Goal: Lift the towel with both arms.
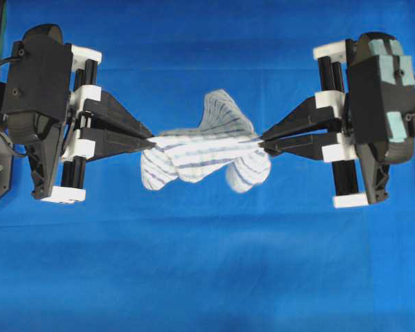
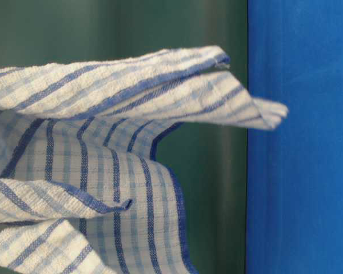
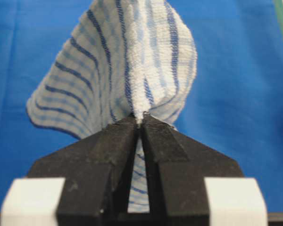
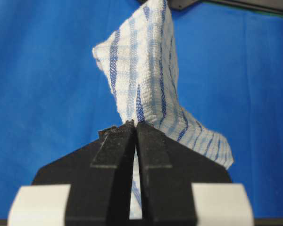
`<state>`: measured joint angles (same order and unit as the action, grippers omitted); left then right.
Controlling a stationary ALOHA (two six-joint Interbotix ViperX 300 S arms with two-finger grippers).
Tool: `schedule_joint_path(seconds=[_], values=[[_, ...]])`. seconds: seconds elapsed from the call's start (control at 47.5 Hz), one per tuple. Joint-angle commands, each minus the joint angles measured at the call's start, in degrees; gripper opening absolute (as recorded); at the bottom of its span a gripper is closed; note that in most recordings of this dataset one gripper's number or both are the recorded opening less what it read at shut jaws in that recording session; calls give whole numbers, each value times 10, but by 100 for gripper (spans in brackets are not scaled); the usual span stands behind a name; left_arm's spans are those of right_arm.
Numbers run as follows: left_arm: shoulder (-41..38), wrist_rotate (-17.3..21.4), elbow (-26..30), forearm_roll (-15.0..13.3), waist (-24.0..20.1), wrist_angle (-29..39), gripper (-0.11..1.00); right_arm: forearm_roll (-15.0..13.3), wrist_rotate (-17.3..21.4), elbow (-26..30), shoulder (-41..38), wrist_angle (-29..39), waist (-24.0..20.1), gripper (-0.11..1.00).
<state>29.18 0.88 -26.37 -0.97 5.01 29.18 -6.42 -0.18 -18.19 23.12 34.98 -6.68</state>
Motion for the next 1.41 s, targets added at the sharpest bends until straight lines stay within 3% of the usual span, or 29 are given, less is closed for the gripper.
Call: schedule_joint_path(seconds=[0.0,0.168,0.231,0.379,0.442,0.505,0.841,1.388], values=[[9,4,14,1,0,-5,3,-1,-1,16,4,0,0,2],[9,12,14,1,-3,-14,8,-1,5,16,4,0,1,3],[10,11,13,1,-3,-18,22,-1,5,16,4,0,1,17],[18,12,9,0,-3,-20,67,-3,4,16,4,-1,0,60],[23,11,5,0,-3,-20,82,-4,5,16,4,-1,2,69],[27,11,3,0,-3,-21,92,-4,5,16,3,0,2,69],[3,5,-35,-3,10,-33,92,11,15,-18,-14,-1,-4,69],[-182,5,-151,-4,33,-189,92,12,82,-141,-106,-50,-62,69]])
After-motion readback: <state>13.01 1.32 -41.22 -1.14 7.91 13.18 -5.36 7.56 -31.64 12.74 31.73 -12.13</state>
